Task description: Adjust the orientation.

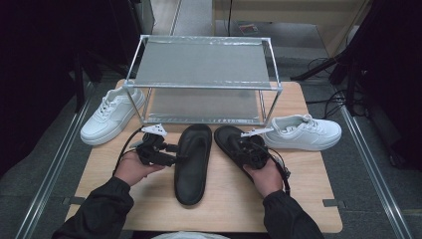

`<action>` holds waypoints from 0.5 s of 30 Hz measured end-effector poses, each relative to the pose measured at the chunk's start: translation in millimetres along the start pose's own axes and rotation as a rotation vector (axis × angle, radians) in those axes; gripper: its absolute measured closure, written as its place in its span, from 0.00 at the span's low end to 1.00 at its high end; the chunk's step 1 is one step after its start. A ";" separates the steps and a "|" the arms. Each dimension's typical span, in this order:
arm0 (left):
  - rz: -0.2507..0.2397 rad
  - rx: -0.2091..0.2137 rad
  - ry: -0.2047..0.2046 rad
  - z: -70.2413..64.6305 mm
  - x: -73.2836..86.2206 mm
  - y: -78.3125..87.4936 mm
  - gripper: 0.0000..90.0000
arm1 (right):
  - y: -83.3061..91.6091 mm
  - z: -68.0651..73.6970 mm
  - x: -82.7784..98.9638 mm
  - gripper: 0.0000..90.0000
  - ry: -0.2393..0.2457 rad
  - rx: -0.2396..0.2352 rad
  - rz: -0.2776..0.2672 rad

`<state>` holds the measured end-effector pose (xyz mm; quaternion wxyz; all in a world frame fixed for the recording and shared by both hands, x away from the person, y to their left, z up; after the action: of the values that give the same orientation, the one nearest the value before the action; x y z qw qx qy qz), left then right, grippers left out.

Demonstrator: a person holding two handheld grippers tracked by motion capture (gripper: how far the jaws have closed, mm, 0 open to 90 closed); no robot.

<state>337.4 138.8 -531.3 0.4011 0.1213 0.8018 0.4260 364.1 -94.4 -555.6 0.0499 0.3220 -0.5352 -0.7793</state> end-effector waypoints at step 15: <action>-0.013 -0.021 0.025 0.6 17.0 7.8 0.41 | -20.4 5.2 -16.3 0.86 -0.006 0.004 -0.004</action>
<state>325.6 153.0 -534.6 0.3951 0.1065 0.8029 0.4335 379.5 -74.7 -564.7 0.0461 0.3206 -0.5364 -0.7794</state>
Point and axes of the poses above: each handheld gripper's, and its own axes: y roughly backward along the jaws, x roughly out of its underside, z roughly to its left, the point moved 8 cm from there along -y, roughly forward along the jaws, and after that the axes turned 11 degrees about z, right-handed, at the moved point
